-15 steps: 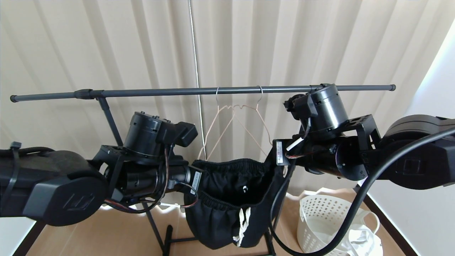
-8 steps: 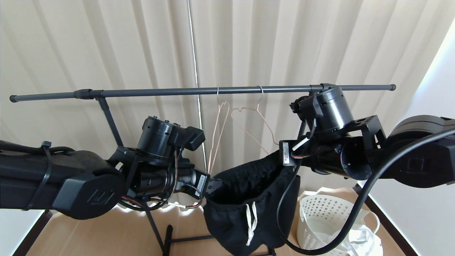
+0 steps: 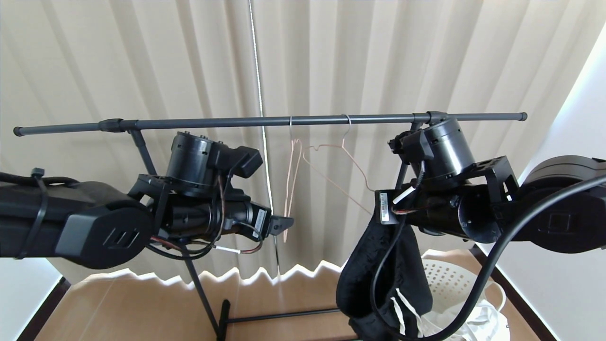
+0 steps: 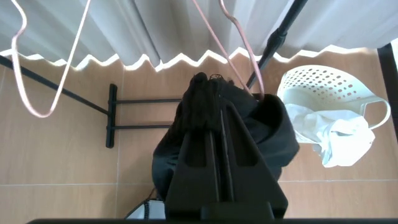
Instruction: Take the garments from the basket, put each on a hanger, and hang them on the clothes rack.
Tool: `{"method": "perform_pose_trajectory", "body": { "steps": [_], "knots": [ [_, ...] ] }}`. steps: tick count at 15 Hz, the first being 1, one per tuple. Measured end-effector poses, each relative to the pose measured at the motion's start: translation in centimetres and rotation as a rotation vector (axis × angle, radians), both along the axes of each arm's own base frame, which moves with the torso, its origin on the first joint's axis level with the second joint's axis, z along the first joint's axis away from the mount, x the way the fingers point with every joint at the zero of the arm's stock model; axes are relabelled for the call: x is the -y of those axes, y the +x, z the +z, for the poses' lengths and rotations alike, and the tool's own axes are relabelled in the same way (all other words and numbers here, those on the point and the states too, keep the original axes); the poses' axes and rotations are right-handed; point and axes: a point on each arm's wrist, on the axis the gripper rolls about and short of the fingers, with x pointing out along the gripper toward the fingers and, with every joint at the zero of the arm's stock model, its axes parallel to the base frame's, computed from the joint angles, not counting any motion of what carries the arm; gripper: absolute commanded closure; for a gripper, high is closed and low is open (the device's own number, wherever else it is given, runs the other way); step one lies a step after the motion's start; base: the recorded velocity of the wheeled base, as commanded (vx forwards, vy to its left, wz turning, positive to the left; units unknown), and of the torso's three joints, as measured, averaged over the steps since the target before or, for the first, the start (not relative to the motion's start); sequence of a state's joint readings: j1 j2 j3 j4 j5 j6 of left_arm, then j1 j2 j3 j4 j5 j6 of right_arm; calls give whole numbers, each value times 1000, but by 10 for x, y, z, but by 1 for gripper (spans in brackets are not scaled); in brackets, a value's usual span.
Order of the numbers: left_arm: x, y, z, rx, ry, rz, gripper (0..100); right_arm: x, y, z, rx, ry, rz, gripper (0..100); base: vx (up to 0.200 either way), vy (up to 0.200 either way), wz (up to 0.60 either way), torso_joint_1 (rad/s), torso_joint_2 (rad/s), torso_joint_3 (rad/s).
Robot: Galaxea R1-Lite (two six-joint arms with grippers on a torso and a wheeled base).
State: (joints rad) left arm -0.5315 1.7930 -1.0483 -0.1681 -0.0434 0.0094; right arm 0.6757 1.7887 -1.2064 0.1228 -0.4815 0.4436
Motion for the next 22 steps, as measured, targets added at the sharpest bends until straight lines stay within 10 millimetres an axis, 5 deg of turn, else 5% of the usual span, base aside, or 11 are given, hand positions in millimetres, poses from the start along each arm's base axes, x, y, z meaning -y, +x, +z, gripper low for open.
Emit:
{"method": "perform_pose_trajectory", "body": {
  "steps": [4,11,15,22],
  "knots": [
    [26,38,2,72,25,84,0,-6,-11,-8,-10,-55,34,100,0,0,0,0,0,0],
    [62,92,-38,139,112,262,0,-19,-23,-17,-24,-80,84,100,0,0,0,0,0,0],
    [64,100,-54,138,141,298,0,-20,-22,-19,-28,-83,84,100,0,0,0,0,0,0],
    [53,104,-49,163,165,375,0,-21,-21,-21,-32,-85,84,100,0,0,0,0,0,0]
  ]
}}
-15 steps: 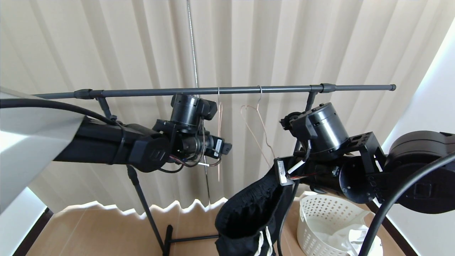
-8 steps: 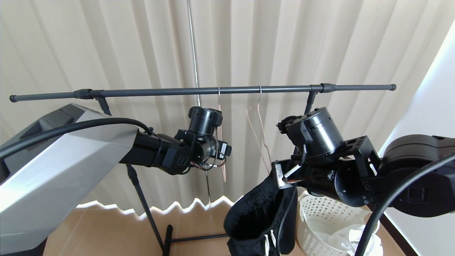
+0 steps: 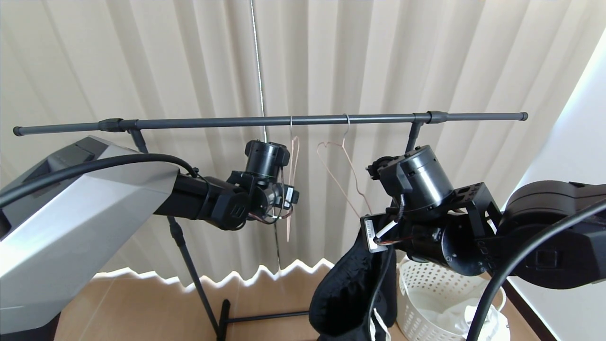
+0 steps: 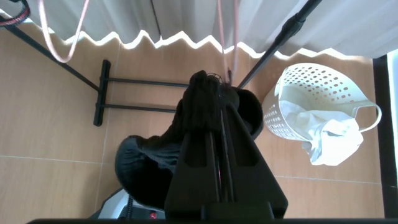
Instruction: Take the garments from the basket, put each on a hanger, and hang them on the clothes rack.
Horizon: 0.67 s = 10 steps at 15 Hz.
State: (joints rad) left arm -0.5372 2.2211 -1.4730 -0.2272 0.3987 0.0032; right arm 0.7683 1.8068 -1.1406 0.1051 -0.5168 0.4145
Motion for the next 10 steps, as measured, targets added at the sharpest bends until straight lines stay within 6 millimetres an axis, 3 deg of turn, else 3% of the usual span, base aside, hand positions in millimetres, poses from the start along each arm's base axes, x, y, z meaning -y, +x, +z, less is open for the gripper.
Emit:
{"method": "perform_pose_trajectory", "body": {
  "steps": [5,10],
  "knots": [
    [8,1,5,30,-12,-20,0,0,0,-1,-2,-3,0,100,0,0,0,0,0,0],
    [16,5,-16,-10,-6,-54,0,0,0,-1,-2,-3,-1,100,0,0,0,0,0,0]
  ]
}}
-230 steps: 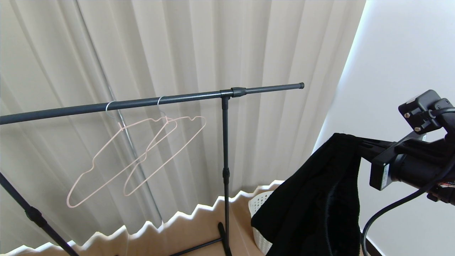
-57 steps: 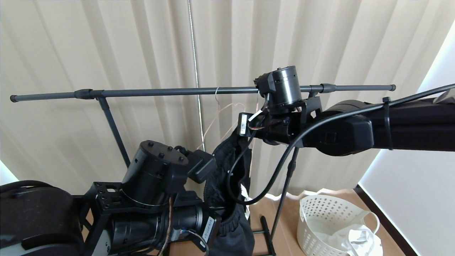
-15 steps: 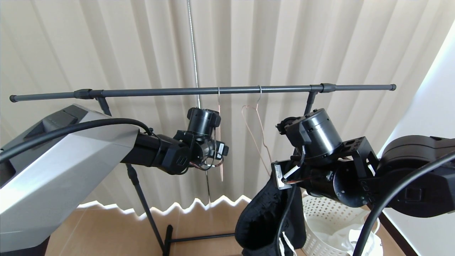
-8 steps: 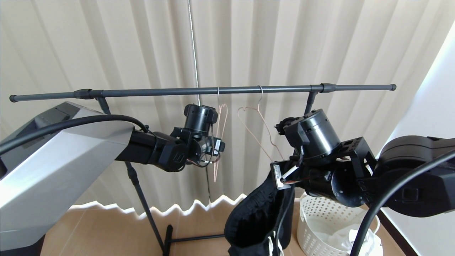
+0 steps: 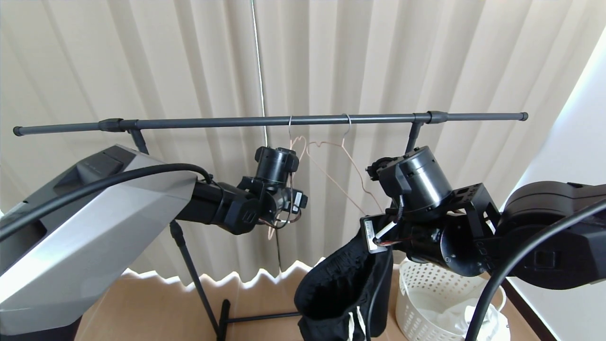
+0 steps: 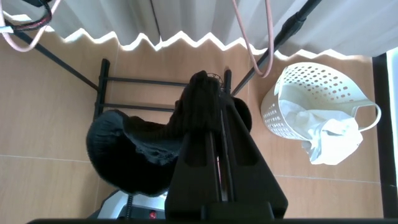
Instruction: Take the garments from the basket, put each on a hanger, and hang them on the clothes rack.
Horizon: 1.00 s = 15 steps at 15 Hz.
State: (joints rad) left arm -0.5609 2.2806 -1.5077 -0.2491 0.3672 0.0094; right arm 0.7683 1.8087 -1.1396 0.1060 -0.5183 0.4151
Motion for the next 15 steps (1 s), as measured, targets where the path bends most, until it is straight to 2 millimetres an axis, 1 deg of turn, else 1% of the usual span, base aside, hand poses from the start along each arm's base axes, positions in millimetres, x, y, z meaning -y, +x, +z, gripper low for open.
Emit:
{"method": "perform_pose_trajectory", "body": {
  "steps": [2,3,9,15],
  "knots": [
    [4,6,-7,-1,-11,-14,0,0,0,0,-1,-2,-1,100,0,0,0,0,0,0],
    [4,8,-9,3,-14,-12,100,0,0,-1,-2,-3,-2,100,0,0,0,0,0,0],
    [7,14,-2,61,-43,-6,100,0,0,-1,-1,-2,-1,100,0,0,0,0,0,0],
    [6,12,9,83,-59,-1,100,0,0,-1,-3,-3,-1,100,0,0,0,0,0,0]
  ]
}}
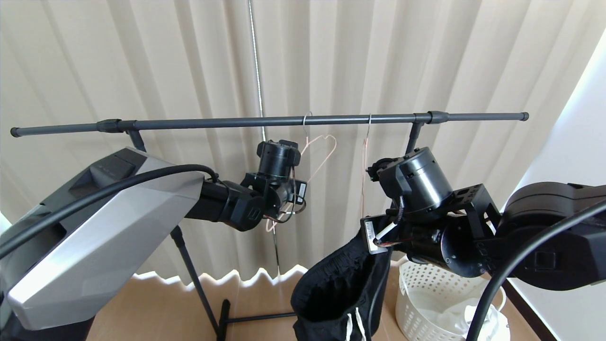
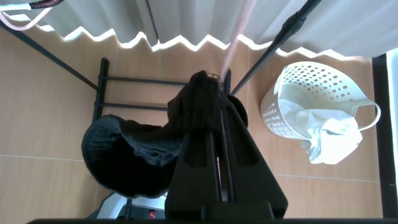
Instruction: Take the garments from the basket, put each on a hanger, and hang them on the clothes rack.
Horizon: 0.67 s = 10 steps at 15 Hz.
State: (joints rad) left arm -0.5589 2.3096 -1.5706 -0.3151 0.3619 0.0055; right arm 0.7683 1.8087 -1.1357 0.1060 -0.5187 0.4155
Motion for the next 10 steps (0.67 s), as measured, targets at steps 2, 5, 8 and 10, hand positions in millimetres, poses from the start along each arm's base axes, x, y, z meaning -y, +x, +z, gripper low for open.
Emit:
{"method": "perform_pose_trajectory", "body": {
  "steps": [2,5,8,10],
  "knots": [
    [-1,-1,6,11,-5,5,100,0,0,0,1,0,-1,100,0,0,0,0,0,0],
    [-5,-6,13,24,-10,15,100,0,0,0,1,0,-1,100,0,0,0,0,0,0],
    [-10,-14,14,53,-16,9,100,0,0,0,0,0,-1,100,0,0,0,0,0,0],
    [-15,-21,13,63,-11,3,100,0,0,0,1,1,0,100,0,0,0,0,0,0]
  ]
}}
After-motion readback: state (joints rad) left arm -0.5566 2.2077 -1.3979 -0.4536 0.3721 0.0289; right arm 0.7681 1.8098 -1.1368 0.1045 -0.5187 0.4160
